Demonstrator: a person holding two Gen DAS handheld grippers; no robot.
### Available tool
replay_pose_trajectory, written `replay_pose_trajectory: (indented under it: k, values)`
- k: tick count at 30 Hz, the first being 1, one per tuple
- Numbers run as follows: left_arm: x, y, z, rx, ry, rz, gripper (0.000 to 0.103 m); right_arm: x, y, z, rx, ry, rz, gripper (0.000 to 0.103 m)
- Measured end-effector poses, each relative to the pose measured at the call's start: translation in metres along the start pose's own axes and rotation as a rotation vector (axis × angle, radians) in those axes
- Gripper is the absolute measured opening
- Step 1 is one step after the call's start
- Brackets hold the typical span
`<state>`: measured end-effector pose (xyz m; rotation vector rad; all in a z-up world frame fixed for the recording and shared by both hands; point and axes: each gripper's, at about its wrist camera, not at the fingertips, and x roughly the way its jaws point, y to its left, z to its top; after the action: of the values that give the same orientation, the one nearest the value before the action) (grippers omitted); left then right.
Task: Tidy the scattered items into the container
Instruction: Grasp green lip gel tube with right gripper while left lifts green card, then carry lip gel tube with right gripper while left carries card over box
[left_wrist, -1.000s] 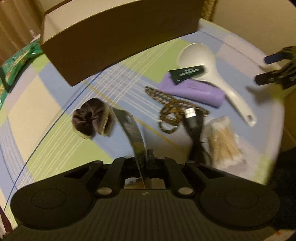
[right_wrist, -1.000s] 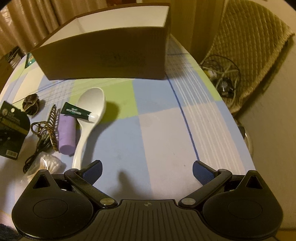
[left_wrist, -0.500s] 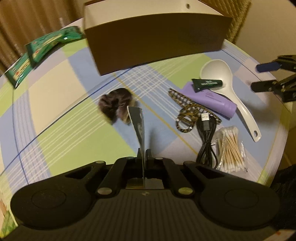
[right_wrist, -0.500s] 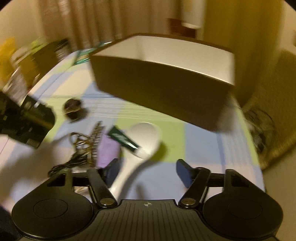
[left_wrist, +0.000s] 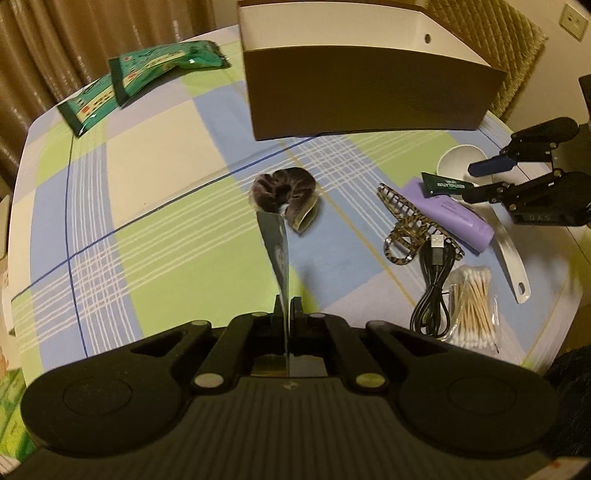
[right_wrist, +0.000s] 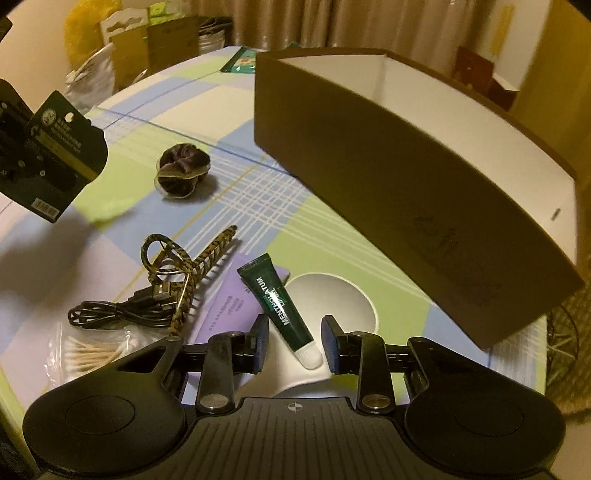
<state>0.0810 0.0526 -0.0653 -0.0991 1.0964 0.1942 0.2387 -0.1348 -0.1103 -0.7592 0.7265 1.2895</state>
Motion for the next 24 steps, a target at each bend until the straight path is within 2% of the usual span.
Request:
replay_pose_trajectory:
  k: [6, 9, 10, 24]
  values:
    - [0.004, 0.003, -0.002, -0.039, 0.01, 0.017, 0.0, 0.01, -0.002, 0.0, -0.023, 0.009, 0.028, 0.026]
    - [0.004, 0.003, -0.001, -0.054, 0.009, 0.017, 0.0, 0.011, -0.003, 0.001, -0.032, 0.007, 0.048, 0.013]
    - [0.004, 0.003, -0.001, -0.055, 0.009, 0.017, 0.0, 0.01, -0.001, 0.001, -0.041, 0.005, 0.05, 0.012]
    - [0.003, -0.004, 0.003, -0.046, -0.002, 0.021, 0.0, -0.022, 0.003, 0.009, 0.035, -0.012, 0.057, 0.012]
